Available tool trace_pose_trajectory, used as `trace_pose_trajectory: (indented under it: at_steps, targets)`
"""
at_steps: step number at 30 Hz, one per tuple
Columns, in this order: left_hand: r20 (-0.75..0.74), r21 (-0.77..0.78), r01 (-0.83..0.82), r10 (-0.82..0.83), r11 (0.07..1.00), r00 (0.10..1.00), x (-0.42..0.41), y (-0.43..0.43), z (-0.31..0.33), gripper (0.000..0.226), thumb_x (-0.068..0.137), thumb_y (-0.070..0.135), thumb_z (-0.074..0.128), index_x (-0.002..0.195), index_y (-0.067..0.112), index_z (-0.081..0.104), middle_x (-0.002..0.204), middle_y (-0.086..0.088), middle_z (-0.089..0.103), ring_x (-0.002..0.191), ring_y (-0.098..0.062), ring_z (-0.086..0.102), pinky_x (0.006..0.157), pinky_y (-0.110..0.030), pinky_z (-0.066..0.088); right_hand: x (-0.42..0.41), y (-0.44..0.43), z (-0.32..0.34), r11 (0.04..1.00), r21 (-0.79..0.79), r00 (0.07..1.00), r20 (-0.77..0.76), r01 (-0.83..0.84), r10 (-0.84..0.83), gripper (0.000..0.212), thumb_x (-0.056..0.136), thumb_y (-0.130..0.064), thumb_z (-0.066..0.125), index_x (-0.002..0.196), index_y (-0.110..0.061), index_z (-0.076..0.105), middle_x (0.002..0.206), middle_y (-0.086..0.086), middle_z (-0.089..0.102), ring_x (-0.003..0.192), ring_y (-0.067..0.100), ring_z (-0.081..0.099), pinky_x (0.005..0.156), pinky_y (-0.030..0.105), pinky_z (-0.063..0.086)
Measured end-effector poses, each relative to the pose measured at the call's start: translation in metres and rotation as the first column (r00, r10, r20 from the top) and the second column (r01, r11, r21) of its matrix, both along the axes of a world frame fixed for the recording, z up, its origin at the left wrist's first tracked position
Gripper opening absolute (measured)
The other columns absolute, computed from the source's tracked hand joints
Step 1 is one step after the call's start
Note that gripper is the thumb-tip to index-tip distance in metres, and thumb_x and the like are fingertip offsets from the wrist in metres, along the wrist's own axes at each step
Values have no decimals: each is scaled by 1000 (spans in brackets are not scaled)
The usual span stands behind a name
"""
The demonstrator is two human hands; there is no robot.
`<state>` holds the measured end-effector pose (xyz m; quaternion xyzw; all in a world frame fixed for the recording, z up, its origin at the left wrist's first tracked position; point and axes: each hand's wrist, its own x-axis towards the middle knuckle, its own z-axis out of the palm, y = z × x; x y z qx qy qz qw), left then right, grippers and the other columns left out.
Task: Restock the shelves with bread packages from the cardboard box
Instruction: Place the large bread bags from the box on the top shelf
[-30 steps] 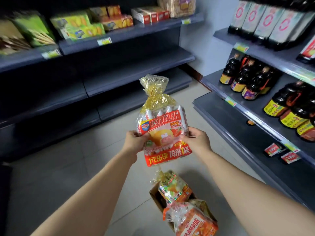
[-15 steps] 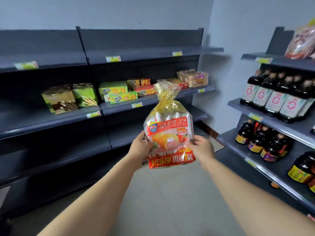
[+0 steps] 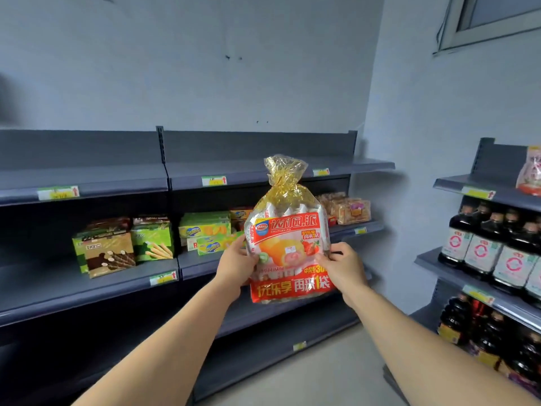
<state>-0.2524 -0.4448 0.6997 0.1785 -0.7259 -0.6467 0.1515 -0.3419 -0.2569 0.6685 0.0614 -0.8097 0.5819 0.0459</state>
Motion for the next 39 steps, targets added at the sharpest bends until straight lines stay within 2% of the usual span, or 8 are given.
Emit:
trace_pose_trajectory:
  at_steps: [6, 12, 14, 17, 21, 31, 35, 39]
  targets:
    - [-64, -76, -27, 22, 997, 998, -83, -34, 34, 42, 96, 13, 56, 136, 20, 46, 88, 5, 61, 80, -10, 63, 58, -27, 52, -85, -35, 37, 1000, 2, 998, -62, -13, 13, 23, 87, -31, 69, 102, -24, 54, 91, -7, 63, 84, 18, 68, 76, 43, 60]
    - [-84, -42, -42, 38, 998, 996, -159, -64, 62, 48, 94, 15, 58, 140, 21, 43, 96, -2, 63, 93, -19, 67, 76, -40, 58, -161, -63, 66, 1000, -6, 994, -105, -7, 7, 20, 87, -31, 69, 99, -22, 57, 96, -2, 68, 83, 19, 69, 75, 43, 60]
    - [-95, -40, -47, 43, 998, 995, -185, -73, 69, 49, 94, 16, 59, 140, 21, 43, 98, -2, 64, 94, -20, 68, 72, -38, 59, -186, -72, 75, 1000, 7, 992, -125, 8, -7, 20, 87, -31, 69, 100, -22, 57, 97, -2, 67, 84, 19, 69, 74, 41, 60]
    - [-109, -85, -57, 48, 995, 993, -228, -89, 79, 34, 93, 18, 60, 127, 20, 53, 98, 0, 65, 86, -16, 67, 68, -34, 57, -226, -87, 85, 1000, 7, 988, -151, 25, -24, 18, 87, -31, 69, 99, -25, 57, 98, -2, 68, 83, 19, 69, 74, 43, 60]
    - [-137, -87, -74, 61, 993, 989, -287, -113, 94, 6, 89, 16, 65, 94, 14, 63, 91, -7, 72, 78, -22, 71, 75, -47, 60, -277, -107, 102, 998, 6, 982, -178, 64, -62, 16, 88, -33, 67, 98, -25, 56, 95, -4, 65, 82, 18, 68, 77, 44, 59]
    - [-201, -132, -17, -10, 991, 979, -412, -146, 143, 10, 93, 21, 61, 101, 17, 57, 91, 1, 67, 76, -13, 67, 66, -34, 58, -389, -140, 149, 994, -55, 964, -243, 97, -107, 10, 91, -28, 64, 97, -23, 57, 92, -3, 66, 79, 15, 68, 68, 34, 58]
    - [-213, -134, -38, 9, 990, 977, -461, -149, 149, 16, 92, 20, 62, 107, 17, 57, 94, 0, 66, 78, -15, 66, 74, -39, 59, -437, -143, 159, 996, -38, 966, -244, 77, -84, 10, 91, -31, 63, 97, -25, 58, 93, -4, 67, 83, 17, 69, 76, 39, 59]
    - [-237, -165, -66, 26, 984, 971, -510, -146, 152, 21, 92, 21, 62, 112, 18, 56, 90, 5, 63, 74, -10, 62, 66, -33, 57, -489, -140, 164, 999, -33, 974, -223, 32, -38, 15, 91, -32, 64, 102, -24, 59, 97, -4, 67, 87, 17, 69, 79, 40, 59]
